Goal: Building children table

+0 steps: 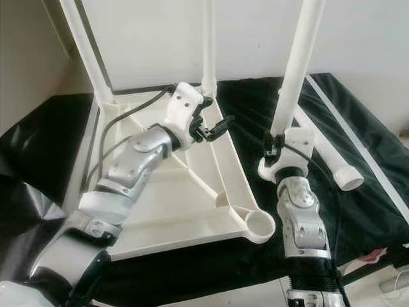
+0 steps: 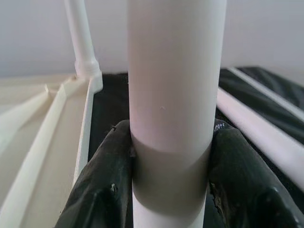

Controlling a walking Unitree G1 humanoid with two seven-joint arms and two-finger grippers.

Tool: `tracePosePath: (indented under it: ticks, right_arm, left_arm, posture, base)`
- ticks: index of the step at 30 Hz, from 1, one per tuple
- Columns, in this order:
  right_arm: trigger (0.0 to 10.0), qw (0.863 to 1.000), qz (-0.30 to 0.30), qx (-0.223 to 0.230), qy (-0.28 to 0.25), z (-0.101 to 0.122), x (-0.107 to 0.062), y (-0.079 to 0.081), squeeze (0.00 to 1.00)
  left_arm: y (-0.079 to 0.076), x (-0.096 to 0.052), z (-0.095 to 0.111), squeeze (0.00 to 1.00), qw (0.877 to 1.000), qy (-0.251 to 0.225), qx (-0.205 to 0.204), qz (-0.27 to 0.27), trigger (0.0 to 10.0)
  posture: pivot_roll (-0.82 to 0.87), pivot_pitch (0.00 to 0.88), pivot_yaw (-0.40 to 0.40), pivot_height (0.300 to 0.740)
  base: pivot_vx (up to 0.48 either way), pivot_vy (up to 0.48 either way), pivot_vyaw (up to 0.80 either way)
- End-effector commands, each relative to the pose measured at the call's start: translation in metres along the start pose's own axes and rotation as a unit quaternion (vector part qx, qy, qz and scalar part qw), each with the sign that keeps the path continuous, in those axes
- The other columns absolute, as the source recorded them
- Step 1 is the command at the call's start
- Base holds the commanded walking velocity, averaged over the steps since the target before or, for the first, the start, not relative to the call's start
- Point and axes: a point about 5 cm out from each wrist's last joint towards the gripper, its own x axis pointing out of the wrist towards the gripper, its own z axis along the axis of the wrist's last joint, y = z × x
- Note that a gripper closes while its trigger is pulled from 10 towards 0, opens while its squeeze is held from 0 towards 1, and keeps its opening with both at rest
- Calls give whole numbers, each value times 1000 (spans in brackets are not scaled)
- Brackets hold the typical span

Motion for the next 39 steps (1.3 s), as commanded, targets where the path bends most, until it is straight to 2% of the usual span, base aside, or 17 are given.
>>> tracePosePath:
  ticks: [1, 6, 8, 12, 14, 15, 16, 23, 29, 39]
  right_arm:
    - [10000, 999, 23, 1, -27, 8, -1, 8, 0]
    - [10000, 998, 45, -4, -40, 14, -2, 14, 0]
    - [10000, 995, 81, -15, -55, 21, -2, 21, 0]
    - [10000, 991, 111, -27, -66, 26, -3, 26, 0]
    - [10000, 988, 136, -38, -70, 28, -4, 29, 0]
    - [10000, 988, 136, -38, -70, 28, -4, 29, 0]
    - [10000, 983, 163, -49, -74, 29, -6, 32, 0]
    - [10000, 976, 195, -61, -72, 29, -9, 33, 0]
    - [10000, 975, 198, -61, -76, 30, -11, 31, 0]
    - [10000, 975, 201, -55, -77, 31, -10, 31, 0]
  left_arm:
    - [2, -2, -1, 0, 1000, 7, 9, 15, 10000]
    - [2, 0, -2, 0, 1000, 12, 21, 13, 10000]
    - [3, 8, 5, 0, 999, 8, 29, 17, 10000]
    - [2, 16, 13, 0, 999, 0, 35, 16, 10000]
    - [-3, 26, 25, 0, 999, -18, 38, 7, 10000]
    - [-3, 26, 25, 0, 999, -18, 38, 7, 10000]
    - [-9, 38, 38, 0, 999, -32, 44, -5, 10000]
    - [-24, 51, 61, 0, 996, -69, 47, -35, 10000]
    - [-28, 54, 61, 0, 995, -73, 52, -49, 10000]
    - [-19, 52, 56, 0, 995, -69, 54, -44, 10000]
  posture:
    - [-62, 23, 10, 740]
    - [-62, 21, 11, 740]
    - [-58, 23, 7, 740]
    - [-57, 22, 5, 740]
    - [-57, 20, 4, 740]
    - [-57, 20, 4, 740]
    - [-60, 20, 6, 740]
    - [-71, 21, 16, 740]
    - [-72, 20, 20, 740]
    - [-67, 17, 18, 740]
  base:
    - [0, 0, 0]
    - [0, 0, 0]
    - [0, 0, 0]
    - [0, 0, 0]
    - [0, 0, 0]
    - [0, 0, 0]
    - [0, 0, 0]
    - [0, 0, 0]
    - [0, 0, 0]
    - [0, 0, 0]
